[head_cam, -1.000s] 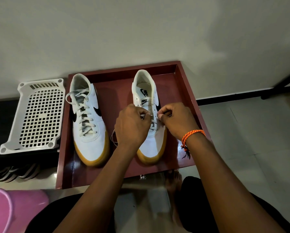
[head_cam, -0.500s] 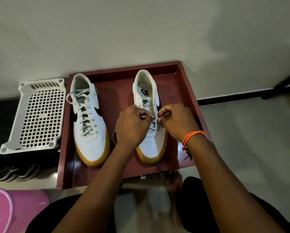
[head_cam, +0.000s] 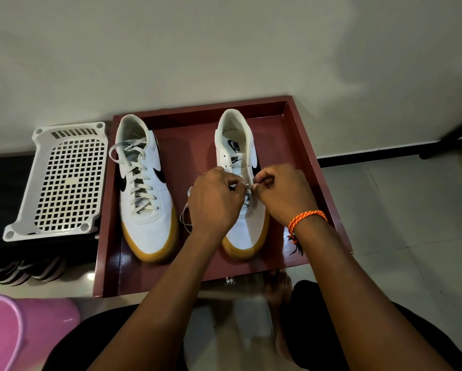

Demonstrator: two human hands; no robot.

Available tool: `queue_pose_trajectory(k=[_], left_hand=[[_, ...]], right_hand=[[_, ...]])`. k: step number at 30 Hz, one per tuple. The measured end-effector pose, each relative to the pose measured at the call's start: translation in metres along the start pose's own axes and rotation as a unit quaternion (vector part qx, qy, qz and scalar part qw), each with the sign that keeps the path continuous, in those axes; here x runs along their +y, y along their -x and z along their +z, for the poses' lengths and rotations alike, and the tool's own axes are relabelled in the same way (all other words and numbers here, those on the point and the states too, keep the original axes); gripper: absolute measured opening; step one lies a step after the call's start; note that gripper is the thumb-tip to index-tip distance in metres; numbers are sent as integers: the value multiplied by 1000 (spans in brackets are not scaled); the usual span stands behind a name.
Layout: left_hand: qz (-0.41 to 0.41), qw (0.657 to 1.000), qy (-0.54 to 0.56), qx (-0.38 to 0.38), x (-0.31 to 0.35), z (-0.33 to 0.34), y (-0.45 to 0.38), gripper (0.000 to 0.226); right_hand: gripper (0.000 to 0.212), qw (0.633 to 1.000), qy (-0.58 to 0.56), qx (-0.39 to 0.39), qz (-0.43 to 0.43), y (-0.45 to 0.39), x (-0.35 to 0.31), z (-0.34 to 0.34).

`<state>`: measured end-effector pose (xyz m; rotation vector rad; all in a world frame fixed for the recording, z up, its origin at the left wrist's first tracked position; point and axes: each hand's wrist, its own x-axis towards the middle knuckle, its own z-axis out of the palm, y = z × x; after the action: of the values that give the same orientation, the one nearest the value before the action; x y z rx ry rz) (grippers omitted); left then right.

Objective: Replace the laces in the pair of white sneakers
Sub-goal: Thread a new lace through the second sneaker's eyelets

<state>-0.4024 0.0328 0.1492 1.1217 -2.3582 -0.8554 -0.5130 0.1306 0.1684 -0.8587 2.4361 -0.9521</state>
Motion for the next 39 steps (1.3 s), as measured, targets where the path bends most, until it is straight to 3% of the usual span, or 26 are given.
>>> queue_pose_trajectory(k=[4,8,15,21,29,32,36,39], left_hand=[[-2,1000,-19,5,0,2,1,18],[-15,997,69,-22,-5,3,-3,11],[-21,996,82,-42,-1,5,0,13],[13,994,46,-97,0,-8,-2,21],[-4,995,29,-96,2,-8,-2,24],[-9,995,20,-97,3,-8,-3,25],[-6,996,1,-92,6,-9,0,30],[-7,996,-7,-88,5,-8,0,27]], right_hand=[[19,1000,2,1,8,-2,0,1],[27,1000,-14,-9,24,-4,1,-1],[9,1000,-10,7,-5,1,-1,-4],[16,999,-12,29,8,1,-4,1],[28,980,-170,-41,99,-5,6,-4],[28,983,-156,-37,85,-6,5,-5],[27,998,-47,-12,50,-6,5,-2],[27,994,-94,-16,45,-6,2,-7]])
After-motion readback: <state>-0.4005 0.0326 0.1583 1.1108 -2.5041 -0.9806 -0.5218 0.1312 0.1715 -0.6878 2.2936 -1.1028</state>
